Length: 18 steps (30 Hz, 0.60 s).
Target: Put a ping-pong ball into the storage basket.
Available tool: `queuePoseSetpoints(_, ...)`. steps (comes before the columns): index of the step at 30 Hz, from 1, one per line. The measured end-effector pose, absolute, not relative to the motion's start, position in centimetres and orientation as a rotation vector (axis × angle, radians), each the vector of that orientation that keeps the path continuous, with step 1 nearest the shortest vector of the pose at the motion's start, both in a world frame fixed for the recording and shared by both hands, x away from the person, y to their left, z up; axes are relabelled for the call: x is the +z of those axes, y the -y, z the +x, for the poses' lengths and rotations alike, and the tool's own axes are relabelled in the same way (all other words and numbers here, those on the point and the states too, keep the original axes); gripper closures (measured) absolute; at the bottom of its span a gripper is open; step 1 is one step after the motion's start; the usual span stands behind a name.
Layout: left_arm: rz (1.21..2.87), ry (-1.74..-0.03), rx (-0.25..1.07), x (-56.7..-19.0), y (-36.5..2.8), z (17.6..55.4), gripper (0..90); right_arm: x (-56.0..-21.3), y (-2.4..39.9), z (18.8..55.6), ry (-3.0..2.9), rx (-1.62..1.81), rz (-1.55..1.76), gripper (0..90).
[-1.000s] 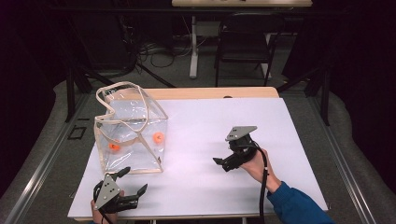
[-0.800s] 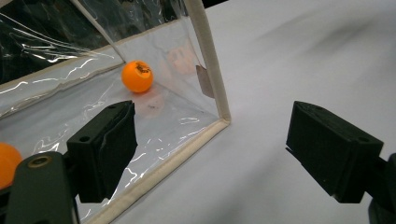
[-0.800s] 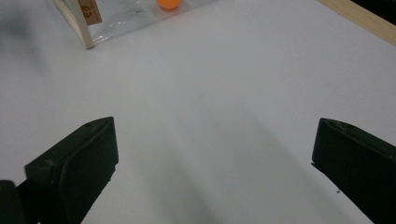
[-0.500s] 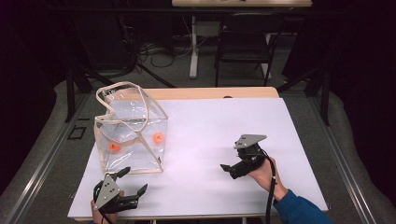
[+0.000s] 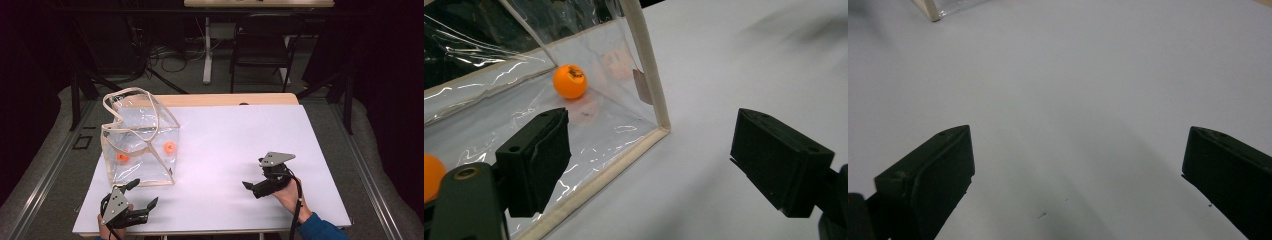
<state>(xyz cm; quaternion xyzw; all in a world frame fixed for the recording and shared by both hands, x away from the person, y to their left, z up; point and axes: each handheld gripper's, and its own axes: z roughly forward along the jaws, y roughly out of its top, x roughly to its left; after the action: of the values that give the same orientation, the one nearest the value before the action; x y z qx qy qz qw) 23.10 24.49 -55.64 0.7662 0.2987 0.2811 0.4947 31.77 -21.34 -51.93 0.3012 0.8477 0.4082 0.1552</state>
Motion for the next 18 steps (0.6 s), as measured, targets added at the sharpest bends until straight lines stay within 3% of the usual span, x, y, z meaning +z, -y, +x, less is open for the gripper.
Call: queuePoseSetpoints(18, 1.864, -0.725, 0.683, -55.6, -24.4, 23.1, 16.0, -54.1, 23.3, 29.0, -2.332, 1.204, 0.925, 0.0)
